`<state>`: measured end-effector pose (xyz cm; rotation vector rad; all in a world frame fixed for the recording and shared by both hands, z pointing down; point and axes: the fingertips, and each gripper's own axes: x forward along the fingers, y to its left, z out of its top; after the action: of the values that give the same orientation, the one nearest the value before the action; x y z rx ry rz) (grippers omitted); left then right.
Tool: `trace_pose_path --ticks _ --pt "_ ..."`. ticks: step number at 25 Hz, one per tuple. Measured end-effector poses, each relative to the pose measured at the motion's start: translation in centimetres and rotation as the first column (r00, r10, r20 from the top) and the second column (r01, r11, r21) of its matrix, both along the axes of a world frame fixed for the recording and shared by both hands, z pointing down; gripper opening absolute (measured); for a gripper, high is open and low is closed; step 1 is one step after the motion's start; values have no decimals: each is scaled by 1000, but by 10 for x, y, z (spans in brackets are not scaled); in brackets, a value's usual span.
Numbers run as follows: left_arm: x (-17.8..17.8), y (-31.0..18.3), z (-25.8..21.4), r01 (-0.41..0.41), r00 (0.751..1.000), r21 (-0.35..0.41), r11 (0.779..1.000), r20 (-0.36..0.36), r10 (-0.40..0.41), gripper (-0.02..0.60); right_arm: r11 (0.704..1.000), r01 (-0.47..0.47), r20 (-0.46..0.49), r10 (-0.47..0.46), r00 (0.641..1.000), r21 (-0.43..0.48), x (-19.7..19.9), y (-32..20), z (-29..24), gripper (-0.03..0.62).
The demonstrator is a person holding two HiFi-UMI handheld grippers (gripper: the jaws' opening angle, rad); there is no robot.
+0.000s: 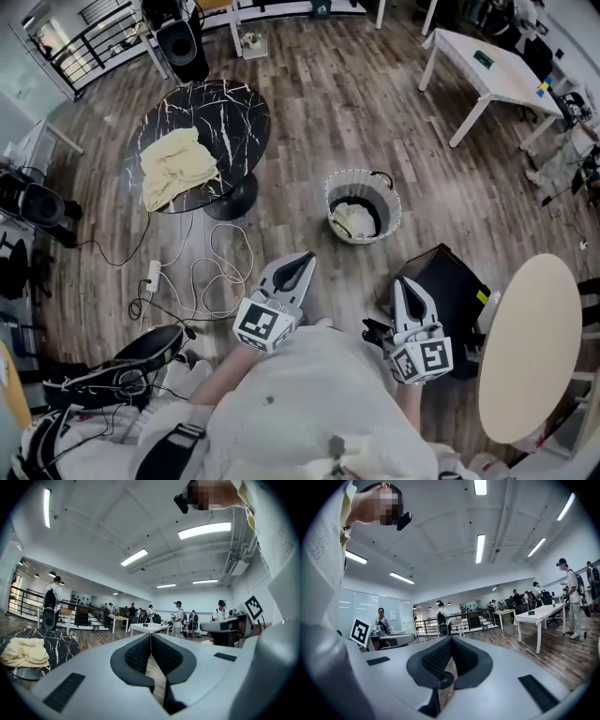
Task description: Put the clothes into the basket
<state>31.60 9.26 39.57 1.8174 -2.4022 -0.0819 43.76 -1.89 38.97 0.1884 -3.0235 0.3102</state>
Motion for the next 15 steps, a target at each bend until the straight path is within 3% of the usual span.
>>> trace_pose_path --ticks 8,15 --pt "-34 38 10 115 993 -18 993 -18 -115 21 992 122 -11 -122 992 13 -49 28 2 8" --pt "-84 70 7 190 982 -12 982 -2 -190 21 987 162 -34 -162 986 10 -100 49 3 8"
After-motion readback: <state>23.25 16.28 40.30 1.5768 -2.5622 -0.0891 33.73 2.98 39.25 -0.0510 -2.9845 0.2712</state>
